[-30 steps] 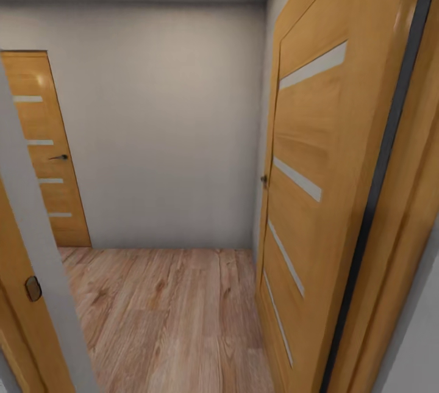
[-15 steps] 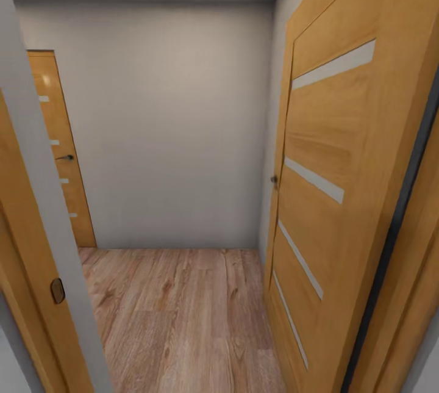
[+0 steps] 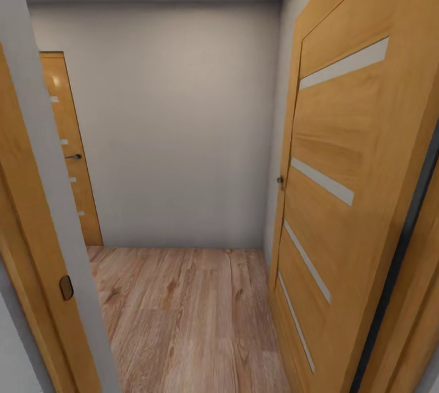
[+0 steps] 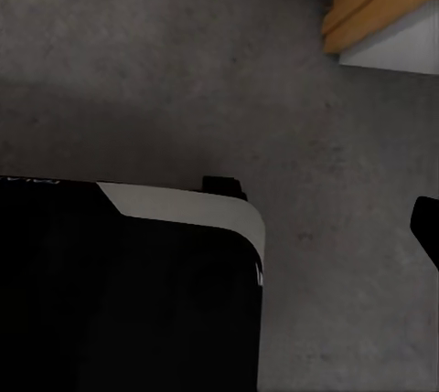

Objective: Move the two storage containers from the living room to the garage. In the garage, place one container on the floor and stack the other container on top of it (either order is fine).

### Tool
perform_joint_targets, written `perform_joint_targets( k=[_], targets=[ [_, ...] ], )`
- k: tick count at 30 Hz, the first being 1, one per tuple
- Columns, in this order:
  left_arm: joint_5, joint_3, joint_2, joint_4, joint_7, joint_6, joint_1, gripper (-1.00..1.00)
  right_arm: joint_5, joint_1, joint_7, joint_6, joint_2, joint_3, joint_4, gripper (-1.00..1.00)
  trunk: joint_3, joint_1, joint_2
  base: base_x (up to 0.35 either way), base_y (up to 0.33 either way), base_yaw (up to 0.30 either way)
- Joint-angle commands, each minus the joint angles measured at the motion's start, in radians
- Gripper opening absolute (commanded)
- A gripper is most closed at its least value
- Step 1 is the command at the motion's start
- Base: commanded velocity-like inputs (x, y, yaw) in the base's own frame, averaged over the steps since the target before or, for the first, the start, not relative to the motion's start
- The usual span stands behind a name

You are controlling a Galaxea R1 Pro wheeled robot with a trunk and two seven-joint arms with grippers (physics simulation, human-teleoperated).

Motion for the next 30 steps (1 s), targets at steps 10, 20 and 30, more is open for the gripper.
perform_joint_targets(
  k=[10, 20, 30],
  targets=[
    [0.008, -0.009, 0.001, 0.002, 0.002, 0.001, -0.001, 1.0, 0.0, -0.001, -0.009, -0.003, 0.0, 0.01, 0.003, 1.0, -0.001, 0.0, -0.001, 0.276, 0.0, 0.001],
    [0.009, -0.009, 0.001, 0.002, 0.002, 0.0, -0.001, 1.0, -0.001, -0.001, -0.009, -0.003, 0.002, 0.008, 0.003, 1.0, -0.001, 0.0, -0.001, 0.321, 0.0, 0.0],
    [0.008, -0.009, 0.001, 0.001, 0.002, -0.001, -0.001, 1.0, 0.001, -0.001, -0.009, -0.003, 0.002, 0.008, 0.003, 1.0, -0.001, 0.0, -0.001, 0.321, 0.0, 0.0]
  ],
)
